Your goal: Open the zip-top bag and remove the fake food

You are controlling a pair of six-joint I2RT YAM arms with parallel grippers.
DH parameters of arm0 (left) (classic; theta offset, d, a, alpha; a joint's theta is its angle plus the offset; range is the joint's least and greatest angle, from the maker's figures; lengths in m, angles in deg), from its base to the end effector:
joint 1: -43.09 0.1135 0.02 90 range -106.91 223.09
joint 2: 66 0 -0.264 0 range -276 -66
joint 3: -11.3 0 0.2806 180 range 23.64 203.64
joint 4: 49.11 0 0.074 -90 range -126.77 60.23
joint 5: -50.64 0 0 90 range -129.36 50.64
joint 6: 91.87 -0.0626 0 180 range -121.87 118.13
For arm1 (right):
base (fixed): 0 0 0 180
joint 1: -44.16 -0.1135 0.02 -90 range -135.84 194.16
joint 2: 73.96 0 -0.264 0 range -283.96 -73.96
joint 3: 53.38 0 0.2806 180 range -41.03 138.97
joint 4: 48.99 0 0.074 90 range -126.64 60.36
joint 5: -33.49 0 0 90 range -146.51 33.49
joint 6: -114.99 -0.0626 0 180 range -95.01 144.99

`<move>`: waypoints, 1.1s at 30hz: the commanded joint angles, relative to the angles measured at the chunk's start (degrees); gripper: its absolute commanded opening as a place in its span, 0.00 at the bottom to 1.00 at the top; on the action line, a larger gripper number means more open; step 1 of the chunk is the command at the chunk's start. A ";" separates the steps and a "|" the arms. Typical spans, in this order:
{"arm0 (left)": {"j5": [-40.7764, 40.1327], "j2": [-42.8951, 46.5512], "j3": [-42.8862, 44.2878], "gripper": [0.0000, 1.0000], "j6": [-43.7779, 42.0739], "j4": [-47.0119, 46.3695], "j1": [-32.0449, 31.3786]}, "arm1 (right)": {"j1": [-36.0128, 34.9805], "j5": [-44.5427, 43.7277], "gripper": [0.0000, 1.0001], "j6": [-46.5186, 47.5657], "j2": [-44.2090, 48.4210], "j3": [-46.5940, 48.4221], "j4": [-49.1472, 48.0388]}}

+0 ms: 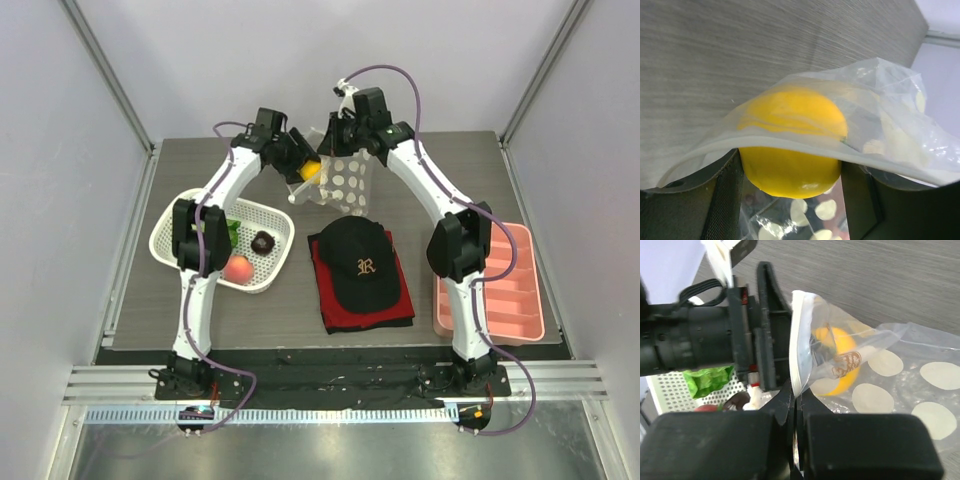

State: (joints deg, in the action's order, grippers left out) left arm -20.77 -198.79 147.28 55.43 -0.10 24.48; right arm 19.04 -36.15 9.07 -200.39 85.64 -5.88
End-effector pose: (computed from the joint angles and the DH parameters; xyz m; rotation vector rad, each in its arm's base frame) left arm 0.5361 -0.2016 0.2272 -0.6863 2.4673 -0.9676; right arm 0.5023 0.2595 0.3197 -0.3938 2.1338 0.7953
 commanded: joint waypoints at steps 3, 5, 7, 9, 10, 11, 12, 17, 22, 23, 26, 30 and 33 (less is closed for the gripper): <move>4.96 7.63 -2.77 0.00 10.37 0.78 0.15 | -1.68 -6.03 0.01 4.76 -0.31 3.85 1.75; 6.28 9.64 -4.88 0.00 13.96 -1.41 0.24 | -1.94 -6.56 0.01 5.72 -0.13 3.32 1.84; 7.25 10.45 -5.86 0.00 14.24 -2.65 0.24 | -1.95 -7.35 0.01 5.90 -0.04 2.88 1.93; 8.04 11.59 -5.68 0.00 13.11 -1.95 0.24 | -1.94 -7.62 0.01 5.73 -0.48 3.14 2.02; 8.48 12.11 -6.38 0.00 12.15 -1.95 0.16 | -1.86 -7.62 0.01 5.64 -0.48 3.66 2.19; 8.83 12.73 -6.82 0.00 11.35 -1.43 0.15 | -1.86 -7.70 0.01 5.38 -0.83 3.93 2.20; 9.27 14.13 -7.70 0.00 9.00 -1.25 0.15 | -1.68 -7.96 0.01 4.42 -1.01 4.19 2.28; 11.03 19.93 -14.64 0.00 -3.04 -1.78 -0.46 | -0.45 -7.97 0.01 2.57 -2.15 5.60 2.28; 15.16 28.54 -25.53 0.00 -13.51 -13.50 -0.64 | 1.39 -8.41 0.01 1.86 -3.29 7.18 2.28; 16.47 31.42 -27.46 0.00 -15.79 -15.46 -0.64 | 1.48 -7.97 0.01 1.60 -3.56 7.62 2.28; 15.61 35.91 -32.57 0.00 -20.71 -15.93 -0.64 | 2.10 -7.62 0.01 -0.24 -4.87 9.64 2.28; 0.74 46.90 -42.14 0.00 -25.55 -13.38 -0.55 | 2.71 -9.28 0.02 -2.79 -6.28 11.49 2.11; -13.24 51.83 -48.21 0.00 -25.75 -4.96 0.24 | 3.50 -11.39 0.10 -4.90 -7.69 12.37 1.84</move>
State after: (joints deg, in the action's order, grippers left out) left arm -15.48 -153.77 103.41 34.80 -10.99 23.74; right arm 22.01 -44.48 7.95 -207.05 94.30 -2.27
